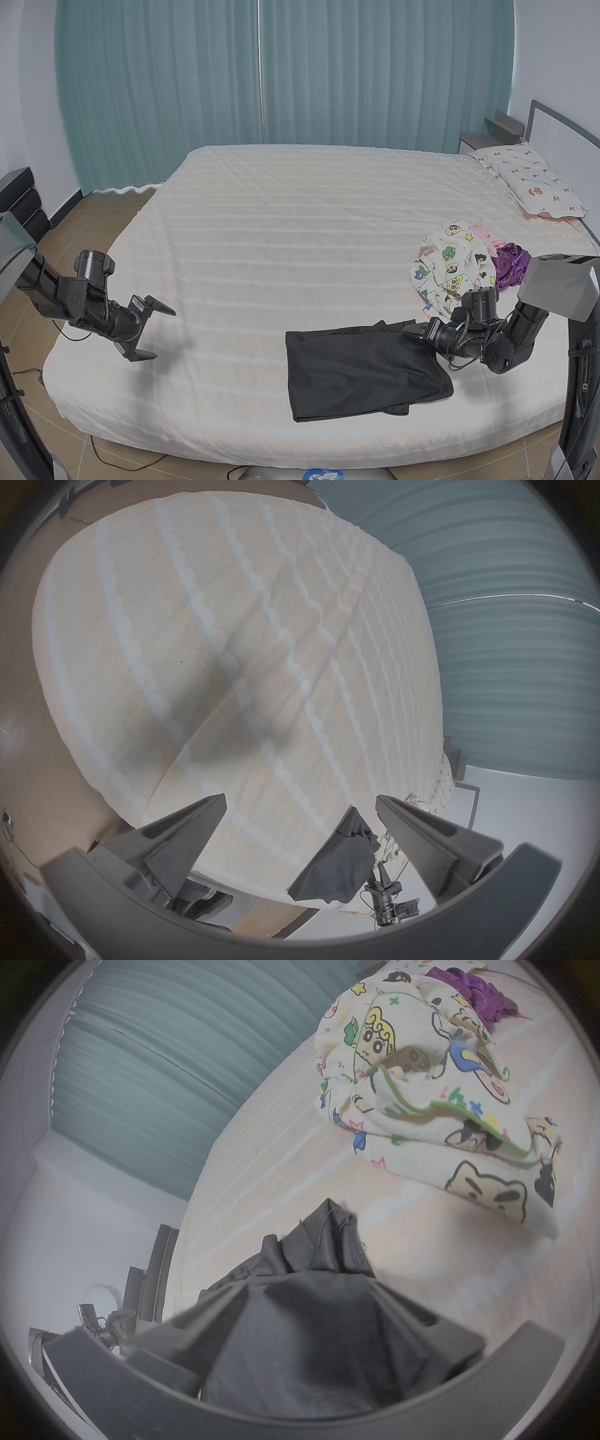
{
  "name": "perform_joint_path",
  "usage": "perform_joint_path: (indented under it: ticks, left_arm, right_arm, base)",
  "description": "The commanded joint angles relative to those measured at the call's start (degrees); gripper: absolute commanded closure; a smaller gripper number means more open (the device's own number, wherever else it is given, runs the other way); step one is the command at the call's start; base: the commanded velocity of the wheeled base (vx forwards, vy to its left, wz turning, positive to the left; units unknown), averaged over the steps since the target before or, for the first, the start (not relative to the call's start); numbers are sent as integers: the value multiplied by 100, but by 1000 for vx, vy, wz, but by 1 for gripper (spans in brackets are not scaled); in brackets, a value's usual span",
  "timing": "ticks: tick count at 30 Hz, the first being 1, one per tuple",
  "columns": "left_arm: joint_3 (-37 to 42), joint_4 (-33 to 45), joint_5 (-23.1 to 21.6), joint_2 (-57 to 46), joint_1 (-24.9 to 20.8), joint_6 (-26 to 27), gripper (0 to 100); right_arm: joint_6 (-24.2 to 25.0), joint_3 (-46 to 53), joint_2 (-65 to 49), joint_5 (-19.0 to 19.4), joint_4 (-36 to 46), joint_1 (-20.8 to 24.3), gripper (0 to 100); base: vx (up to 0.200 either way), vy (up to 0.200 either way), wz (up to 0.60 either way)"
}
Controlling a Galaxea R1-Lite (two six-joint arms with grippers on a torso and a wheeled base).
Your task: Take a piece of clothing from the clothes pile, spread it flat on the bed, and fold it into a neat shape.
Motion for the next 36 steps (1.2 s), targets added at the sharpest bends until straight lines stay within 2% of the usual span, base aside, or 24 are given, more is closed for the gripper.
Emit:
perform_joint_path:
  ticks: [1, 8, 12, 18, 32, 33, 36]
  left_arm:
    - [0, -1, 1, 5, 2, -2, 0]
    - [0, -1, -8, -4, 2, -2, 0]
    - [0, -1, -8, -4, 2, -2, 0]
    - [0, -1, -8, -4, 2, -2, 0]
    - [0, -1, 1, -4, 2, -11, 0]
    - [0, -1, 1, -4, 2, -11, 0]
    - [0, -1, 1, -4, 2, -11, 0]
  right_arm:
    - [5, -78, 32, -10, -2, -31, 100]
    - [313, -148, -30, -28, -90, -66, 100]
    - [322, -113, -117, -63, -187, -92, 100]
    - [304, -60, -249, -423, -231, -163, 100]
    - [295, -324, 164, -564, -240, -259, 100]
    - [295, -359, 234, -573, -275, -259, 0]
    - [269, -306, 296, -573, -371, -242, 0]
  base:
    - [0, 0, 0]
    - [0, 0, 0]
    - [0, 0, 0]
    - [0, 0, 0]
    - [0, 0, 0]
    - [0, 0, 0]
    - [0, 0, 0]
